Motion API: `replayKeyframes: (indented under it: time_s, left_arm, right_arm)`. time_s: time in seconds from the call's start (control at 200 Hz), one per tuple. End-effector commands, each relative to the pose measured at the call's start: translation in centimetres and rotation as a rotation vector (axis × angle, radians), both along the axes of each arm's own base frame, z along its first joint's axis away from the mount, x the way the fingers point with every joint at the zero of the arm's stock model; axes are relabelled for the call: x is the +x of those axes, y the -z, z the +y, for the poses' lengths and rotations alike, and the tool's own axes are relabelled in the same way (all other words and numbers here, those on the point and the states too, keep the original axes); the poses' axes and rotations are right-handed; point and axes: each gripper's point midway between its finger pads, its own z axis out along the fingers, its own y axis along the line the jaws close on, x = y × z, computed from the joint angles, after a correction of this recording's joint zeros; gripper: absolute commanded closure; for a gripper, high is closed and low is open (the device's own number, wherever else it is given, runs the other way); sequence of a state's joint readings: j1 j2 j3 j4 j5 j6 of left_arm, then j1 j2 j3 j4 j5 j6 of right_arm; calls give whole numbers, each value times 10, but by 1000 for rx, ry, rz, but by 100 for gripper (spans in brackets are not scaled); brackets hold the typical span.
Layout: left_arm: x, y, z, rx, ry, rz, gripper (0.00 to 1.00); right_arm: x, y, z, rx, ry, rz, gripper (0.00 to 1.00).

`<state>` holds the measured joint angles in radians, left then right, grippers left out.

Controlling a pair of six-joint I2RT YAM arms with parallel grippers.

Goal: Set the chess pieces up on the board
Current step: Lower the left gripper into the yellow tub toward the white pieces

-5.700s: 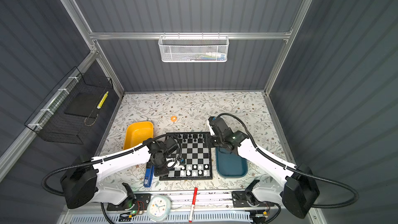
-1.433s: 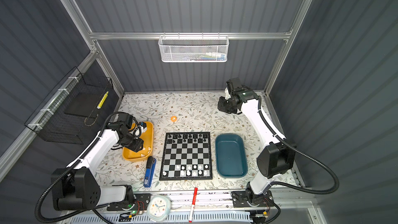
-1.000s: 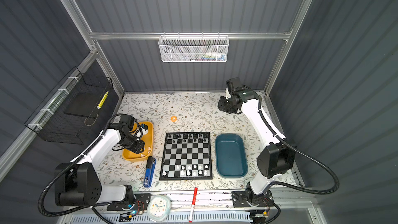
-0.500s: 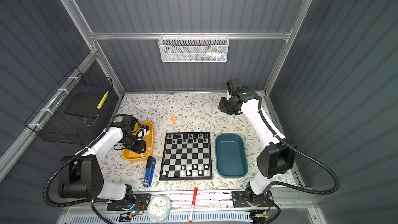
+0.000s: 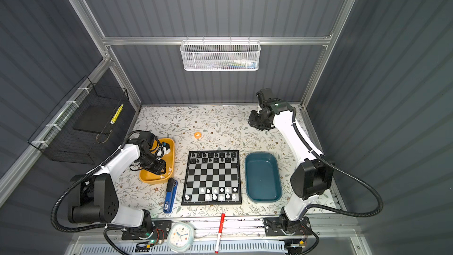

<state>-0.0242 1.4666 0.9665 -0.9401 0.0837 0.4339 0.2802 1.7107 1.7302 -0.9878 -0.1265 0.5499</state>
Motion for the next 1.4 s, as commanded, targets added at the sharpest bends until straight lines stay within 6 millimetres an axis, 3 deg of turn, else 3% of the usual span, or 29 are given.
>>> replayKeyframes:
  time_s: [0.0, 0.36, 0.69, 0.915, 1.396]
  left_arm:
    - [-3, 3, -1, -15, 9, 21, 57]
    - [-18, 10, 1, -3, 75, 57, 61]
    - [0, -3, -1, -19, 81, 4, 61]
    - [-2, -11, -10, -66, 133, -4, 58]
    - [-3, 0, -21, -138, 171, 48, 58]
  right_arm:
    - [0, 4, -2, -5, 10, 21, 77]
    - [-1, 9, -2, 0, 14, 22, 77]
    - [-8, 9, -4, 13, 31, 8, 77]
    - [-14, 10, -5, 15, 35, 8, 77]
    - [-17, 12, -3, 23, 45, 8, 77]
